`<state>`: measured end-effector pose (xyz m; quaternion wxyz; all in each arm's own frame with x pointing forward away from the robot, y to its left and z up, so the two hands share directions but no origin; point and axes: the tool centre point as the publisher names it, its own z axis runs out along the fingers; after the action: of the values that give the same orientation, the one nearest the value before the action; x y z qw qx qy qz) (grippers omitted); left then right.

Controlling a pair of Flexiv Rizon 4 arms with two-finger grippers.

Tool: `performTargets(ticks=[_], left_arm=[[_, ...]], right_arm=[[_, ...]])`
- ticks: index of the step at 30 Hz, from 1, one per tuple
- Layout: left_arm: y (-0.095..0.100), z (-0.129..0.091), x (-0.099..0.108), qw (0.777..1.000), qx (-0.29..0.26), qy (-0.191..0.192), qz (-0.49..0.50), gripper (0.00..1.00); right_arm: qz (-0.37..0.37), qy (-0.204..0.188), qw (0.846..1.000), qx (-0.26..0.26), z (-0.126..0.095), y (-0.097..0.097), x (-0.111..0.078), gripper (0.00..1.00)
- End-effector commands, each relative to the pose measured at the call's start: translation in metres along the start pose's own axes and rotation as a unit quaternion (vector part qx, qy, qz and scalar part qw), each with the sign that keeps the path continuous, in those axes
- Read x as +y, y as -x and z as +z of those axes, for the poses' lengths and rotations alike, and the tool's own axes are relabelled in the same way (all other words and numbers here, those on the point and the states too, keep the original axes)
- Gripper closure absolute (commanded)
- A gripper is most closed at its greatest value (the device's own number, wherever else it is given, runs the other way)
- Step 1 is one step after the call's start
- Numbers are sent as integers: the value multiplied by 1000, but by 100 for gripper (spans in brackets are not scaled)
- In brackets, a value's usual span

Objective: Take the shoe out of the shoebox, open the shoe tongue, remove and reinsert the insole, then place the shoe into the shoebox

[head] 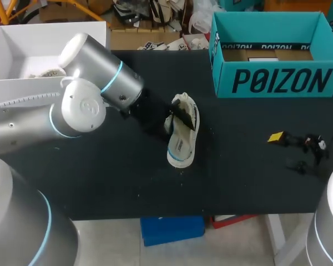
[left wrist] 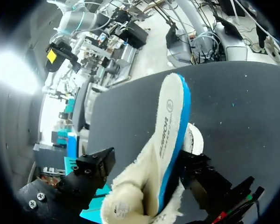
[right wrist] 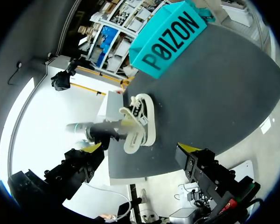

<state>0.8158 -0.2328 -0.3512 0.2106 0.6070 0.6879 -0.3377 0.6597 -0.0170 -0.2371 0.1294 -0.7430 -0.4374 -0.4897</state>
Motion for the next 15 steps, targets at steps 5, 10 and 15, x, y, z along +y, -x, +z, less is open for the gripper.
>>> performTargets(ticks=[5, 10, 15], left_arm=[[-11, -26, -31, 1000, -3, 1, 9, 55], [-16, -19, -42, 1000, 6, -16, 11, 93], [-17, -16, -46, 1000, 6, -22, 12, 100]], right_arm=[[0, 1, 1000, 1, -2, 0, -1, 0], [0, 1, 1000, 1, -2, 0, -1, 0], [0, 1, 1000, 1, -2, 0, -1, 0]])
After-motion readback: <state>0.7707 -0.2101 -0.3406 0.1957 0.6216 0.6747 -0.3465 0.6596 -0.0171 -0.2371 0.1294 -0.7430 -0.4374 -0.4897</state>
